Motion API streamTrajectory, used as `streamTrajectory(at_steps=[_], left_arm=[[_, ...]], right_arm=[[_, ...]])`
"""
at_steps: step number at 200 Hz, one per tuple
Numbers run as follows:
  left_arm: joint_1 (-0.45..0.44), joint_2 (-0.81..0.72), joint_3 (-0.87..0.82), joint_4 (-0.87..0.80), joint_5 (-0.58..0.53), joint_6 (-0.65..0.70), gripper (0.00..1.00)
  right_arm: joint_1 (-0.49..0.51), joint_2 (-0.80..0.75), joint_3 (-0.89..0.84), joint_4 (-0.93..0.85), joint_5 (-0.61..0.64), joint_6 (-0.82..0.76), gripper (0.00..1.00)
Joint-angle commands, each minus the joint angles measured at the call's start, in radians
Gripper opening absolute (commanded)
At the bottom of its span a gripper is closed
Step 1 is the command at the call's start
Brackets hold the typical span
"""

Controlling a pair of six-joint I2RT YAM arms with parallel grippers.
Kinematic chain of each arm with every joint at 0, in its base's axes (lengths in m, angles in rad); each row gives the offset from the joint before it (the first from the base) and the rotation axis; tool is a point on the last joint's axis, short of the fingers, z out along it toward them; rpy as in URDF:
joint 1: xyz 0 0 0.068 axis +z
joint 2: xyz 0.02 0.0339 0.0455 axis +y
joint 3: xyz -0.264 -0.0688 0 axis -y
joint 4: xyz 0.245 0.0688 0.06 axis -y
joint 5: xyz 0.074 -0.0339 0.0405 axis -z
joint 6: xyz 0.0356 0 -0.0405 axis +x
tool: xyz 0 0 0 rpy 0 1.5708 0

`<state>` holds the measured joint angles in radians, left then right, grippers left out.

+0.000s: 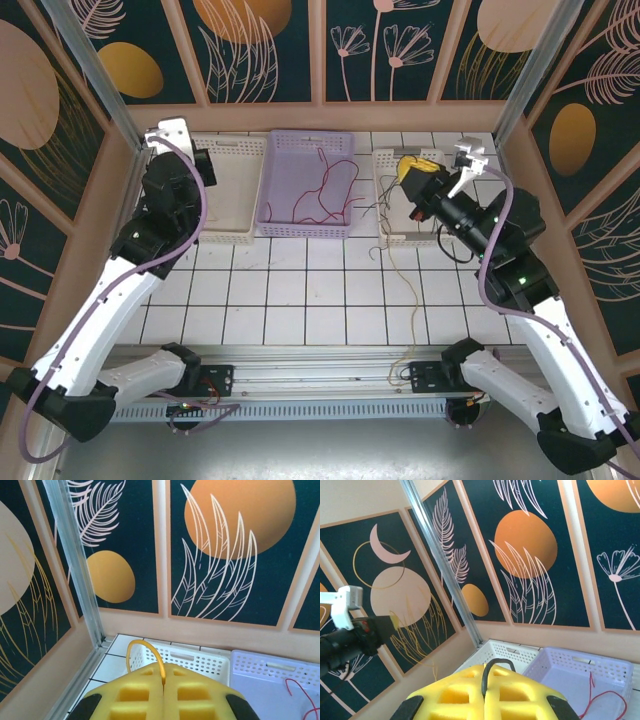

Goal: Untangle the cables

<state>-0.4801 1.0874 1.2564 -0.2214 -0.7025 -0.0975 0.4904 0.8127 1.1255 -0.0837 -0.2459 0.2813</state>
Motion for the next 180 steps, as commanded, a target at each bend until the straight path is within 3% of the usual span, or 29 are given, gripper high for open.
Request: streamTrajectory(at_steps=[1,68,180], left_arm=[[0.044,0.023,-0.031,0.094,0.060,-0.011,0.00],[0.156,0.148,-0.093,0.215,0.238,-0.087,0.00],[0.226,0.373,-0.085,0.372,0.399,-0.144,0.00]], right_arm=[[-0.006,0.013,0.076,-0.021,-0.032,-0.028,0.00],[-0.005,0.059,0.168,-0.040,-0.080,-0.018,0.00],[-0.004,0.059,0.193,-0.034,-0.156,0.009,0.00]])
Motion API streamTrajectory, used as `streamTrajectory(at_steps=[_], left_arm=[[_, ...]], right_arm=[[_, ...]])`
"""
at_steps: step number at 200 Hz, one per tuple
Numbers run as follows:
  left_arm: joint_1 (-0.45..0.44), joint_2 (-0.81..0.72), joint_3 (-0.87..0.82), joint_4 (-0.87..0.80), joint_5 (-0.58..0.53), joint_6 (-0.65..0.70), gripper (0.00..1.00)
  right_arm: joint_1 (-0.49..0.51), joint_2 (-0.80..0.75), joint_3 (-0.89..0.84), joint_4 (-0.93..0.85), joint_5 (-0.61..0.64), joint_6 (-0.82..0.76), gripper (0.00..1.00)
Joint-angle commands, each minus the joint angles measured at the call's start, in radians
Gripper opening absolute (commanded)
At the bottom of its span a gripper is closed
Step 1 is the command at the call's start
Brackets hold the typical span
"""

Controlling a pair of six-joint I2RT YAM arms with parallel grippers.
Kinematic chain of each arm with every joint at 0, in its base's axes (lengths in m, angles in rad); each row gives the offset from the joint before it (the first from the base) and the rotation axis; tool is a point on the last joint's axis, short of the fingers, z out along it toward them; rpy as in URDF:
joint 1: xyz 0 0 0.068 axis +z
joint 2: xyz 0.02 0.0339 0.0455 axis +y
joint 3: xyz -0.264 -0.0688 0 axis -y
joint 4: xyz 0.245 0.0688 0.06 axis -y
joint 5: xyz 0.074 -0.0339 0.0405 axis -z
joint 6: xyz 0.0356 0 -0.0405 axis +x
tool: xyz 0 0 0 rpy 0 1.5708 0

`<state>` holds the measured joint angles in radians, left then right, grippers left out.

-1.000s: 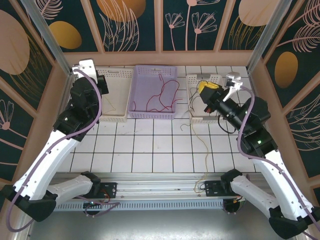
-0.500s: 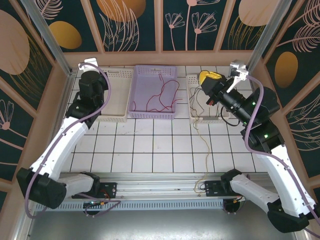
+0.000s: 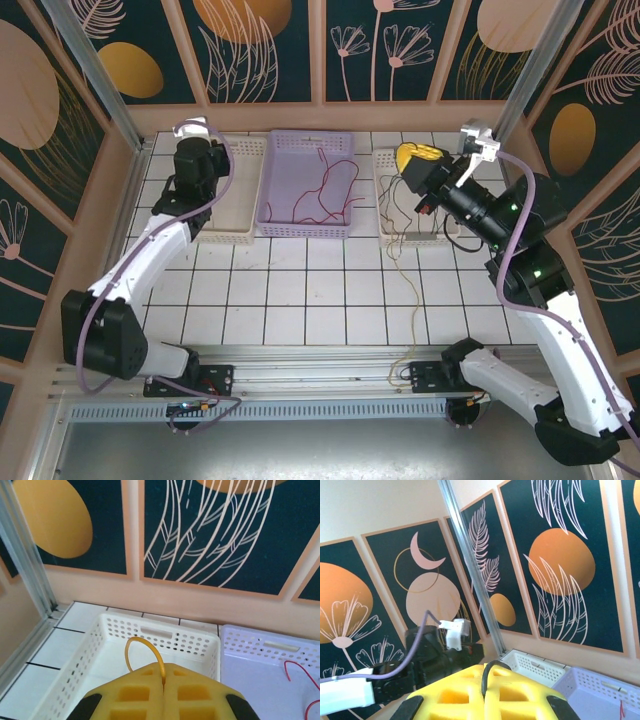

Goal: Untangle the cables

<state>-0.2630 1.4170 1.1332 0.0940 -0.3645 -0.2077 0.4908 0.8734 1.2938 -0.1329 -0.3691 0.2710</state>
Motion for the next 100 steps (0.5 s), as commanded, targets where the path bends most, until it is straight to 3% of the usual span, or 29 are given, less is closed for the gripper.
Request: streamTrajectory(at_steps=[1,100], left_arm=[[0.010,0.046,0.039,0.057,0.063,-0.034,0.00],[0.023,0.227,0.283,0.037,0.074,-0.029,0.00]], right_arm=[[-0.004,-0.003,0.024,0.015,-0.033,0.019,0.00],[-0.003,-0.017,-0.043,0.039,-0.037,0.024,0.00]])
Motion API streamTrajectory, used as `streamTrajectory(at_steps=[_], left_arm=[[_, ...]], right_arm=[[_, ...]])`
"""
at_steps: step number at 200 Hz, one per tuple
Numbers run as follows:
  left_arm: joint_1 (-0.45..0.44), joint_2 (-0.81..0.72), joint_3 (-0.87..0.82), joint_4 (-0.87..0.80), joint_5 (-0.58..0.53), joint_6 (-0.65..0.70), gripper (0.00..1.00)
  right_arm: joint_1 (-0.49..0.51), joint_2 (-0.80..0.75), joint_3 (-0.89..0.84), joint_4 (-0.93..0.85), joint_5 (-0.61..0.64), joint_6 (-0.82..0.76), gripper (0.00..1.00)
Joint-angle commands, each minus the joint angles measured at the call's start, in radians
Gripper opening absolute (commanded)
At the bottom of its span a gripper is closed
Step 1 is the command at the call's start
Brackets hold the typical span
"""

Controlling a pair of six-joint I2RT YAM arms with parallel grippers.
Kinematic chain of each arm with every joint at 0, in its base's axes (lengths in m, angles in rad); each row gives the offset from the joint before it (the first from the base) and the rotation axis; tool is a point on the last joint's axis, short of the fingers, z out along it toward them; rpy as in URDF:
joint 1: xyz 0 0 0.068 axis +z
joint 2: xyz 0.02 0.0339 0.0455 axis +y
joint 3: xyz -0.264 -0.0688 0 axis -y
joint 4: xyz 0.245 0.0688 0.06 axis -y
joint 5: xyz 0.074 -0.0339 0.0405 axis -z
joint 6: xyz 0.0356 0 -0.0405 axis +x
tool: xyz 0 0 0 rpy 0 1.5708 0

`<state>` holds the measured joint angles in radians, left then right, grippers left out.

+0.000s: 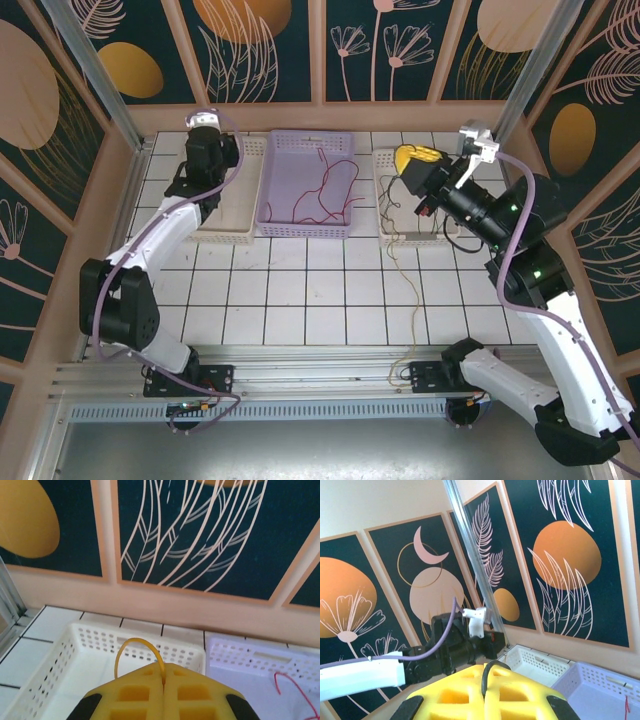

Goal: Untangle the cables

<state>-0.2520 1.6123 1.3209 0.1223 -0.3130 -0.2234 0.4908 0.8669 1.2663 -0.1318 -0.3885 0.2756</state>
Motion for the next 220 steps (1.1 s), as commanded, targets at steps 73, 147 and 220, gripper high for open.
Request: streamTrajectory(at_steps=[73,147,220], left_arm=[[0.013,0.050,0.032,0.023,0.008,-0.046,0.00],[0.014,0.005,-0.215,0.105,0.010,-0.125,0.00],[0.025,-0.080,-0.329,0.096,0.079,-0.259,0.72]], right_arm=[[-0.001,-0.020,-0.053,0.052,-0.031,0.018,0.00],[-0.001,-0.020,-0.066,0.057,-0.038,0.025,0.00],[0.000,-0.011,-0.043,0.053,-0.031,0.025,0.00]])
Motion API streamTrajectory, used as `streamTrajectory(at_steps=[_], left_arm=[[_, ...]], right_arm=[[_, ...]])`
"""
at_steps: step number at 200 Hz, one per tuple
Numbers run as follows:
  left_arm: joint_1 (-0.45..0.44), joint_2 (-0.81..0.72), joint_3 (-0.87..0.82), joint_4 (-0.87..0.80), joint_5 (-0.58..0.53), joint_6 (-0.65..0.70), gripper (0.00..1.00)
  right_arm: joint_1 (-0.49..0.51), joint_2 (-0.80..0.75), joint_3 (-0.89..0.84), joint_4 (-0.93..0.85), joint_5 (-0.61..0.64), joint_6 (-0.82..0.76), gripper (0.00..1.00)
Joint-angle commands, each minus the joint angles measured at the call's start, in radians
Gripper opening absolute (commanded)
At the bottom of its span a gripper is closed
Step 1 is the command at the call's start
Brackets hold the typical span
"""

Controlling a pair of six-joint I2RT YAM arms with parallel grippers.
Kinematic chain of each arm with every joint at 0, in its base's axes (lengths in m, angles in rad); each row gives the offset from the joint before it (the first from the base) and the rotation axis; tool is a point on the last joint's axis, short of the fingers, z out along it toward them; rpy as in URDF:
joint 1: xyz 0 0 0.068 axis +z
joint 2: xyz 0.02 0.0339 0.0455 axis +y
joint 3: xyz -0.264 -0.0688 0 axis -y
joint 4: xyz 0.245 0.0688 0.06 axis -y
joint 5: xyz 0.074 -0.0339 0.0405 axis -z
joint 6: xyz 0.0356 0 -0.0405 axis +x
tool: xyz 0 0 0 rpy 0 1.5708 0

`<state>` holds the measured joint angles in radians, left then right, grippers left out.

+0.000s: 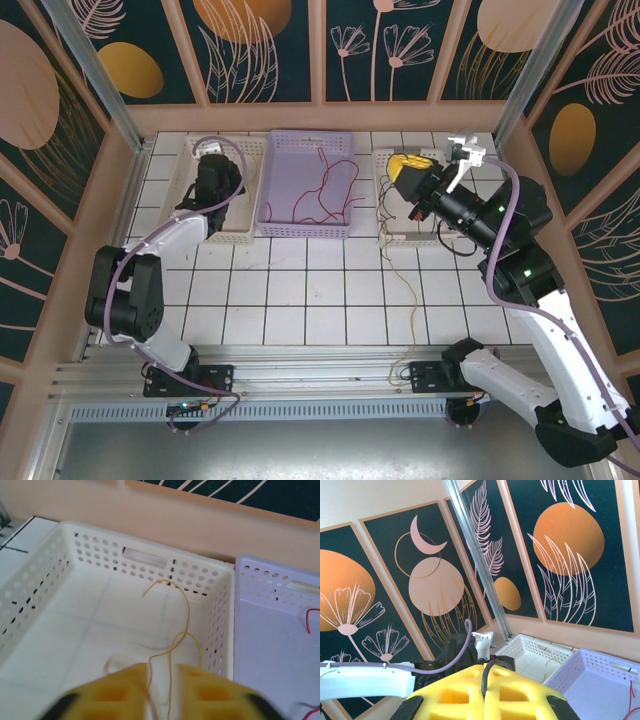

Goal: Untangle the cables

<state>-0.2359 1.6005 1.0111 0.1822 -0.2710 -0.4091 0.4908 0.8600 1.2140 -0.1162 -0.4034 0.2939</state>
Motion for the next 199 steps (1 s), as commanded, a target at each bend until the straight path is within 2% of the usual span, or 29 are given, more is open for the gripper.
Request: streamTrajectory(at_steps=[1,26,78,118,136,151,163,199], left_arm=[[0.009,-0.070,-0.020,0.035,0.039,-0.075,0.73],[0.009,-0.107,-0.024,-0.011,0.061,-0.110,0.98],[0.009,-0.249,-0.091,-0.072,0.125,-0.144,0.98],[0.009,-0.299,-0.089,-0.164,0.091,-0.159,0.98],[0.008,-0.351,-0.116,-0.149,0.158,-0.179,0.98],[0.002,-0.400,-0.168,-0.089,0.257,-0.227,0.99],[-0.027,-0.424,-0.201,-0.050,0.307,-0.263,0.99],[-0.223,-0.453,-0.278,0.047,0.315,-0.279,0.99]], right_arm=[[0.000,-0.003,0.009,0.037,-0.016,0.007,0.00],[0.000,0.012,0.033,0.037,-0.014,0.002,0.00],[-0.001,0.071,0.093,0.033,-0.002,-0.016,0.00],[-0.001,0.129,0.143,0.033,-0.017,-0.015,0.00],[-0.001,0.150,0.167,0.032,-0.020,-0.014,0.00],[-0.001,0.177,0.199,0.029,-0.022,-0.016,0.00],[-0.003,0.200,0.232,0.029,-0.028,-0.012,0.00],[-0.003,0.316,0.402,0.003,-0.064,0.008,0.00]])
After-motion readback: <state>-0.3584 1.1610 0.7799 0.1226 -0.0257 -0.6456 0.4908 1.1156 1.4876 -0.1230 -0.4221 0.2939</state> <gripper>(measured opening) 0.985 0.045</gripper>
